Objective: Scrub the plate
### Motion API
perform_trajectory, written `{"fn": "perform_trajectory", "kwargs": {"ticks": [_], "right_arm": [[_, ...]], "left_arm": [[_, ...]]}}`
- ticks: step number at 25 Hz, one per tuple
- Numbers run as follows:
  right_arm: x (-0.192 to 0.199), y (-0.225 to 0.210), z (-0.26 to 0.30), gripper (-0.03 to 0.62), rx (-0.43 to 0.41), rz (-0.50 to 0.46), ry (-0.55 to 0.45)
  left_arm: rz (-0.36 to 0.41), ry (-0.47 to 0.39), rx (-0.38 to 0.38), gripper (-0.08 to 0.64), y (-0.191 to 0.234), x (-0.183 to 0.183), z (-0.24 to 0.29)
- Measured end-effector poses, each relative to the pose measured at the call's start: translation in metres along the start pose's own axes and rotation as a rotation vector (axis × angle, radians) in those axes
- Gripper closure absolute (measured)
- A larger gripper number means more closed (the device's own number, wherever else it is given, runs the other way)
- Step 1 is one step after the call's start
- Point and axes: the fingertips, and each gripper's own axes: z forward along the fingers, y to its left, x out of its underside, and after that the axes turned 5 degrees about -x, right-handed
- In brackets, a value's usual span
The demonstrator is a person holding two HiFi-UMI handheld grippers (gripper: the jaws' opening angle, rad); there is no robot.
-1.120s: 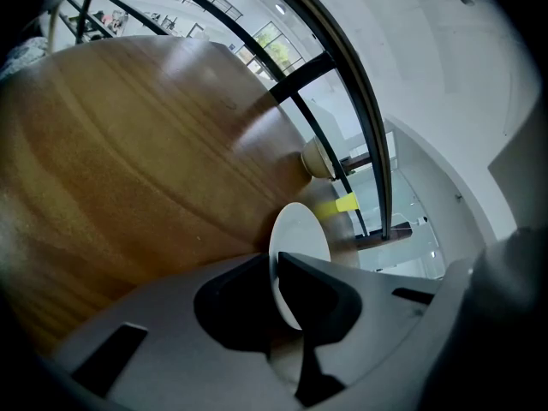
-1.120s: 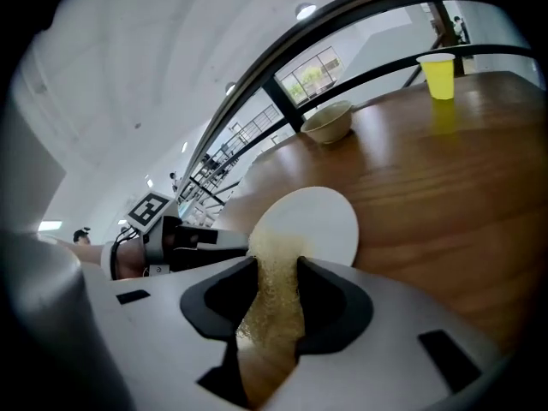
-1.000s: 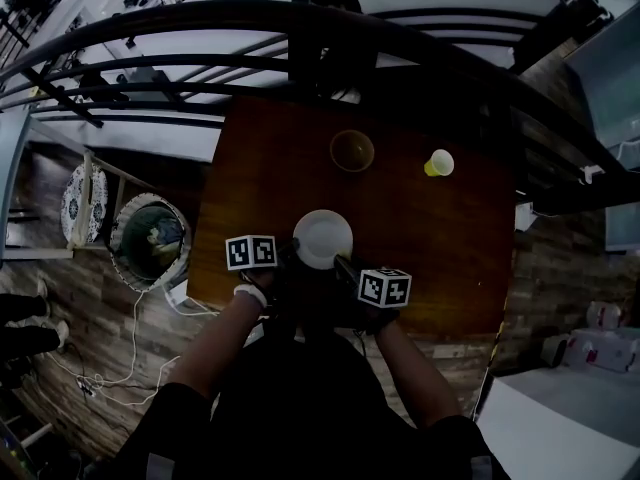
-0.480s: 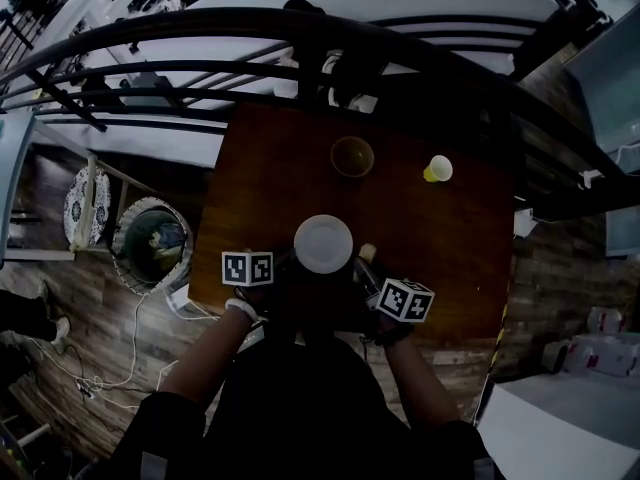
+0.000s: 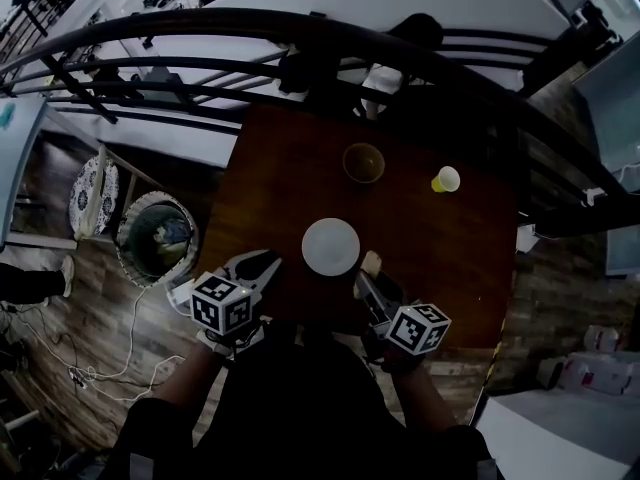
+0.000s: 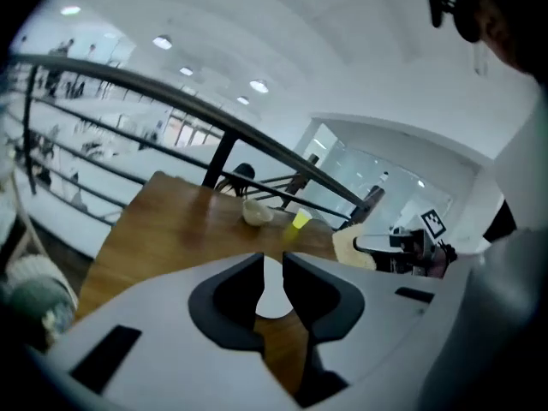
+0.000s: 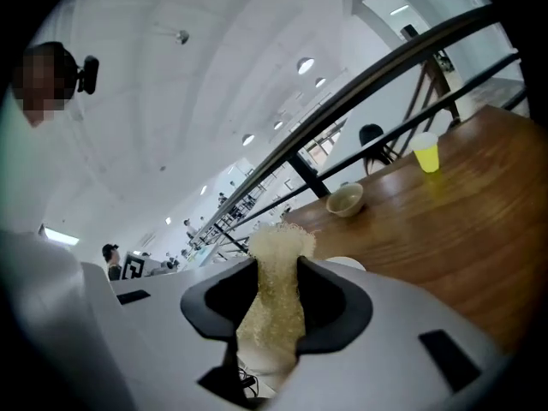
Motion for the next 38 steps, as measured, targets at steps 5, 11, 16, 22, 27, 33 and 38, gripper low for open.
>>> {"fn": "perform_trajectory", "kwargs": {"ticks": [5,11,16,22,27,33,38], "right_arm": [[-0.018,0.057,-0.002,0.443,-0.073,-0.177,-0.048],[-0.034,0.109,-0.009,0.443,-0.152,-0.357,-0.086],[-0.045,0.121,-0.016,0.443,-0.135,-0.442,-0.148],[-0.042,0.133,-0.008,0.443,-0.098,-0.485,-0.172],[-0.045,0.128,-0.007,0.443,-0.096,-0.485,-0.17],[-0.046,0.122,-0.001,0.443,-0.083,-0.473,-0.17],[-0.055,0.113,-0.011,0.443,-0.069,-0.466,-0.168]], "left_arm": [[0.304,-0.112,0.017,0.485,-0.062,-0.05,-0.027],[0.421,-0.199,0.062,0.485,-0.119,-0.08,-0.047],[0.376,-0.249,0.074,0.485,-0.137,-0.09,-0.052],[0.374,-0.234,0.068,0.485,-0.134,-0.079,-0.05],[0.363,-0.258,0.066,0.485,-0.133,-0.081,-0.047],[0.299,-0.304,0.037,0.485,-0.114,-0.093,-0.045],[0.292,-0.325,-0.04,0.485,-0.096,-0.115,-0.047]]}}
